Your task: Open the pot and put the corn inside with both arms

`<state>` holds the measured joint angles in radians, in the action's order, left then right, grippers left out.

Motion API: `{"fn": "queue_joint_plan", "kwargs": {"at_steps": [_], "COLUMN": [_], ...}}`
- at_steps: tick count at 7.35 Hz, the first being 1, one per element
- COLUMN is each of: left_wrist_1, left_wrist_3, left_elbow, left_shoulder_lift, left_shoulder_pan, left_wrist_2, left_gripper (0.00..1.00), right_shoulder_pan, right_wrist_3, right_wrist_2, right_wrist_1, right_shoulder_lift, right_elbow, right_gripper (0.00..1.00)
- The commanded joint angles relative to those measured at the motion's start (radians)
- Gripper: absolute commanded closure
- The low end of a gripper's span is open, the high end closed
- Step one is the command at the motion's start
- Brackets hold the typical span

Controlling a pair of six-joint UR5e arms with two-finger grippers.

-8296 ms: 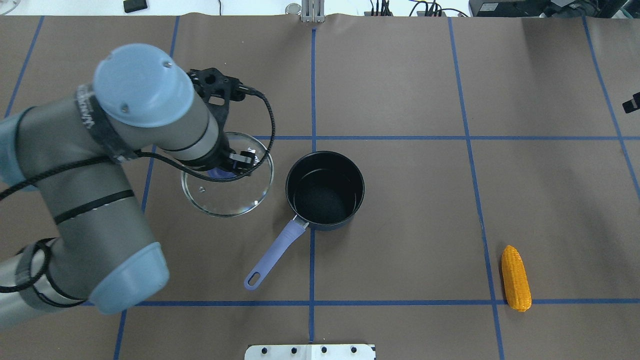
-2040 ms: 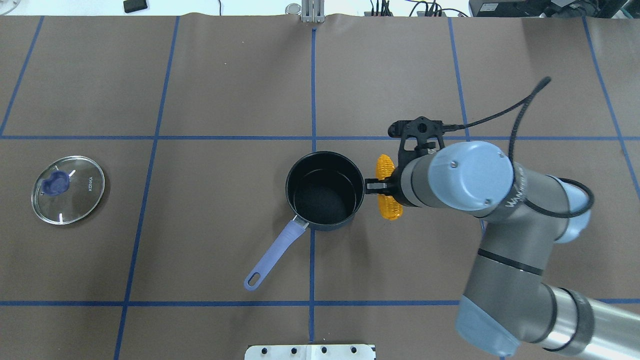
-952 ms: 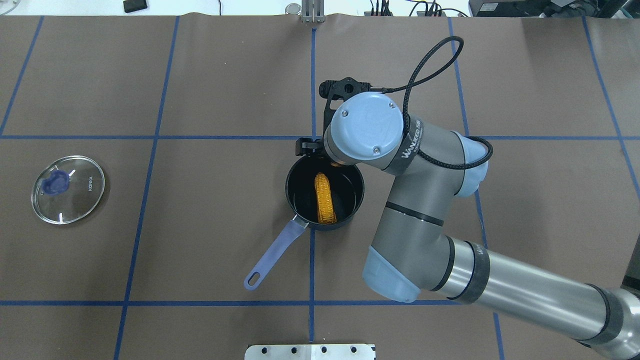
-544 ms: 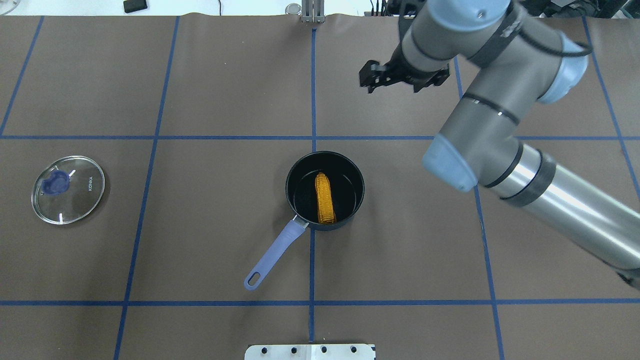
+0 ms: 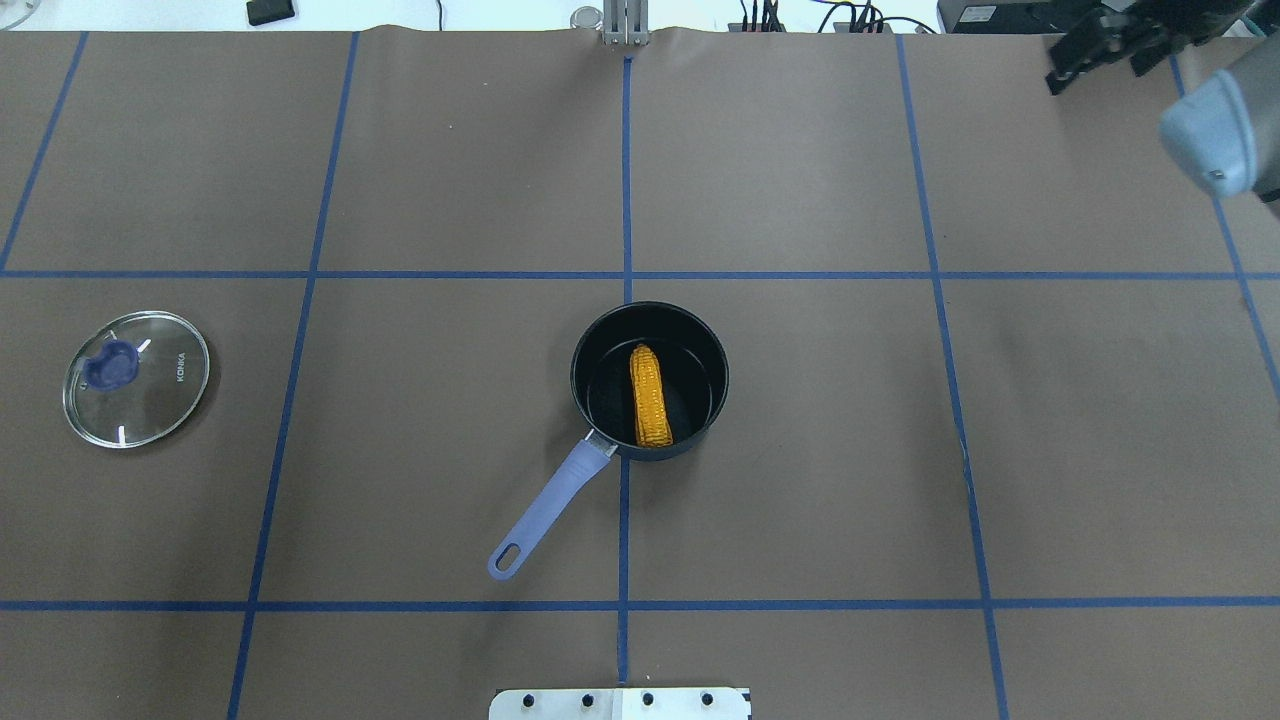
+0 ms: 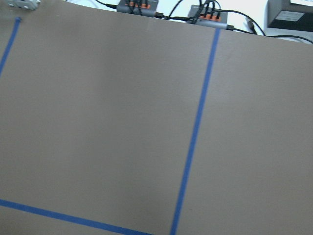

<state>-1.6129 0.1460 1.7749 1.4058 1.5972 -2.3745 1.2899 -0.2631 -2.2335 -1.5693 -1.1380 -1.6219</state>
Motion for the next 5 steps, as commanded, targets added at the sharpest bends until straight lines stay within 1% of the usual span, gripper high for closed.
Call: {"fn": "queue_joint_plan", "kwargs": {"at_steps": [1, 2, 3, 4, 5], "left_wrist_1": [-0.001, -0.001, -0.002, -0.005, -0.010], "left_wrist_3": [0.004, 0.004, 0.006, 0.006, 0.006], "left_elbow": [0.017, 0.015, 0.021, 0.023, 0.023], "left_shoulder_lift": [-0.004, -0.001, -0.007, -0.011, -0.011], "left_shoulder_pan": [-0.002, -0.003, -0.003, -0.005, -0.005], "left_wrist_2": [0.001, 0.001, 0.001, 0.000, 0.000], "left_gripper": [0.01, 0.01, 0.01, 0.01, 0.01], "right_shoulder_pan": [0.167, 0.234, 0.279, 0.337, 0.365], "right_wrist_3": [0.264, 0.359, 0.457, 0.507, 0.507], "right_wrist_2": [-0.056, -0.075, -0.069, -0.063, -0.054], "right_wrist_1": [0.006, 0.012, 0.034, 0.052, 0.043], "right_shoulder_lift": [-0.191, -0.298, -0.400, -0.451, -0.463], "right_elbow": [0.005, -0.009, -0.018, -0.013, -0.022], "right_gripper": [0.00, 0.00, 0.00, 0.00, 0.00]}}
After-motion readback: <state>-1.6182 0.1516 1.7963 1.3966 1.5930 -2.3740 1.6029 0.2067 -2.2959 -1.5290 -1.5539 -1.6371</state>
